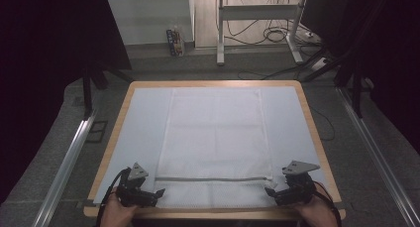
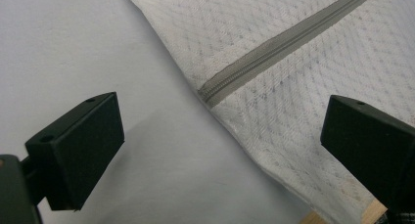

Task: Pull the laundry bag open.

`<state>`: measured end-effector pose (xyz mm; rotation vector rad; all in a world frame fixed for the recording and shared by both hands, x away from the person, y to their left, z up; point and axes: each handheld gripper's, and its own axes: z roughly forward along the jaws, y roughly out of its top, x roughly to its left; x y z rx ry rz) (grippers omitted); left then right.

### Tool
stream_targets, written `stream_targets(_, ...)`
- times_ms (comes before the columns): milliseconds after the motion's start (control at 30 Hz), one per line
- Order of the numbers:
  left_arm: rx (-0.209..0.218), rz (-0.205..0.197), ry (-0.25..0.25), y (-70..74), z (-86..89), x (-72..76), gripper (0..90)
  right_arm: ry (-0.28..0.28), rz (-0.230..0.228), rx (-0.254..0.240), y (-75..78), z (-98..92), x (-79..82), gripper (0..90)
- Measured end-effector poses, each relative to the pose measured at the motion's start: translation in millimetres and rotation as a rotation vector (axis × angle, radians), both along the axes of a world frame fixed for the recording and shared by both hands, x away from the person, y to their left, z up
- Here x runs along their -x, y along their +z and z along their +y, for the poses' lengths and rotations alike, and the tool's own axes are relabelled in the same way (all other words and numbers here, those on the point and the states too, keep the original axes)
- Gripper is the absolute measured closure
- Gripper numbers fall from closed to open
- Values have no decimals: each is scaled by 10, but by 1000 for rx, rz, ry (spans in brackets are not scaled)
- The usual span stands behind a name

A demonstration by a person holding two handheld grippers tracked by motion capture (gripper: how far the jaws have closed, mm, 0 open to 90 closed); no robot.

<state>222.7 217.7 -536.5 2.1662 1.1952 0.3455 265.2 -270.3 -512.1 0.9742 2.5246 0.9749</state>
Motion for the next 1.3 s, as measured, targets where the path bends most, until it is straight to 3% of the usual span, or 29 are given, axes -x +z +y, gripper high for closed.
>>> stream_targets(100,-8,2,-3,-4,-10,-2,25,18,36,36,-49,42,-17,59)
stream_targets(300,-12,6,-9,-9,-20,-6,27,7,13,72,-75,68,-59,119)
stream_targets(333,-15,5,-11,-9,-25,-6,27,10,13,91,-89,79,-69,122)
stream_targets(500,-23,4,-18,-9,-43,-6,28,21,31,97,-87,108,-89,169)
stream_targets(633,-26,3,-19,-8,-46,-4,29,-11,62,119,-51,164,-52,259)
stream_targets(867,-34,-12,-28,5,-71,0,31,-31,65,123,-19,214,20,461)
stream_targets(1133,-37,-29,-32,23,-79,-1,35,-29,71,92,-4,230,60,790)
stream_targets(1300,-24,-28,-42,39,-112,-12,39,8,45,102,12,229,57,810)
